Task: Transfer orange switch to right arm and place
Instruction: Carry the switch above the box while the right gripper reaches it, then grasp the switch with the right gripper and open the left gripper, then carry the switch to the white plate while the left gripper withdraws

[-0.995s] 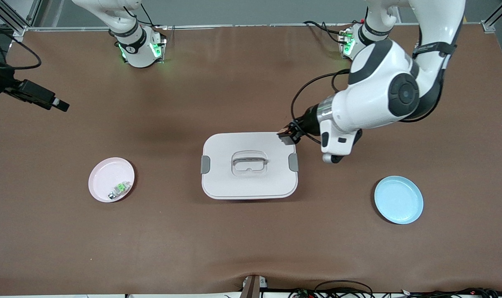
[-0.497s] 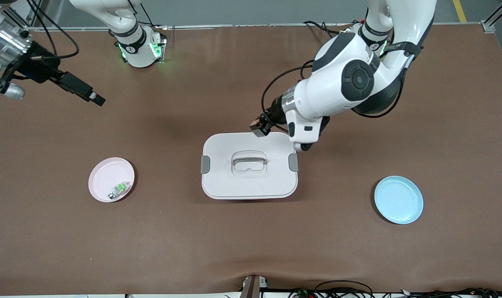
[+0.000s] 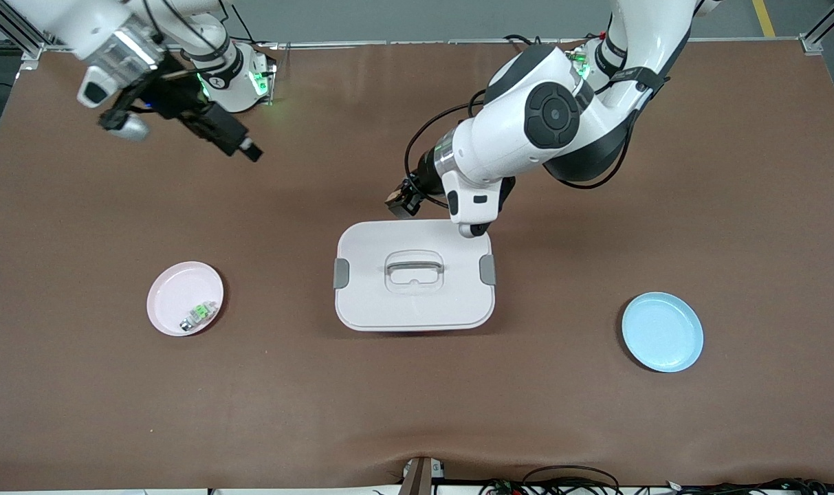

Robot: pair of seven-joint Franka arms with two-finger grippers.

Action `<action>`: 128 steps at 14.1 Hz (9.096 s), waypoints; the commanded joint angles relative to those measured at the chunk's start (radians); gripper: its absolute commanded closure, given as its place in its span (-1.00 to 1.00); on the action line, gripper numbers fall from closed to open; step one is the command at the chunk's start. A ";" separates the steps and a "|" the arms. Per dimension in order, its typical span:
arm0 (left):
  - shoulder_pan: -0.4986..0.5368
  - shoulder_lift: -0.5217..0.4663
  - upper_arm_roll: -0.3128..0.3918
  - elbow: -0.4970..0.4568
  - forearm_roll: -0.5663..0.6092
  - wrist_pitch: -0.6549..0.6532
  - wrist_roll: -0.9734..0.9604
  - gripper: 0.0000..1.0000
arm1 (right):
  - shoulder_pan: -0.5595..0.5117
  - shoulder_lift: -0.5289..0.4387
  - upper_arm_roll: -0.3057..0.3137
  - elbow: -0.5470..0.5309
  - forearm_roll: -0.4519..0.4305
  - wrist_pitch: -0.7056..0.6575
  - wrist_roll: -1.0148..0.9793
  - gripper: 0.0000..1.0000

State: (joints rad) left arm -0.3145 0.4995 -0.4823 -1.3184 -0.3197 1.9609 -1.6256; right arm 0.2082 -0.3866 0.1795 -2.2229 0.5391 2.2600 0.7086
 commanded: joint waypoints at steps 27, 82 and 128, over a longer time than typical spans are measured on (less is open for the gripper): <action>-0.014 0.030 0.013 0.028 -0.004 0.038 -0.050 0.88 | 0.234 0.370 0.192 -0.032 -0.102 0.817 0.298 -1.00; 0.003 0.007 0.028 0.024 0.039 0.020 -0.039 -1.00 | 0.201 0.614 0.187 0.235 -0.310 0.712 0.367 1.00; 0.693 -0.272 0.025 0.013 0.473 -0.488 1.405 -1.00 | -0.678 0.604 0.189 -0.011 -0.622 0.329 -2.112 1.00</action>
State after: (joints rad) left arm 0.3789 0.2683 -0.4512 -1.2868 0.1371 1.4921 -0.2378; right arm -0.4543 0.2000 0.3466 -2.2317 -0.0705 2.5640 -1.3676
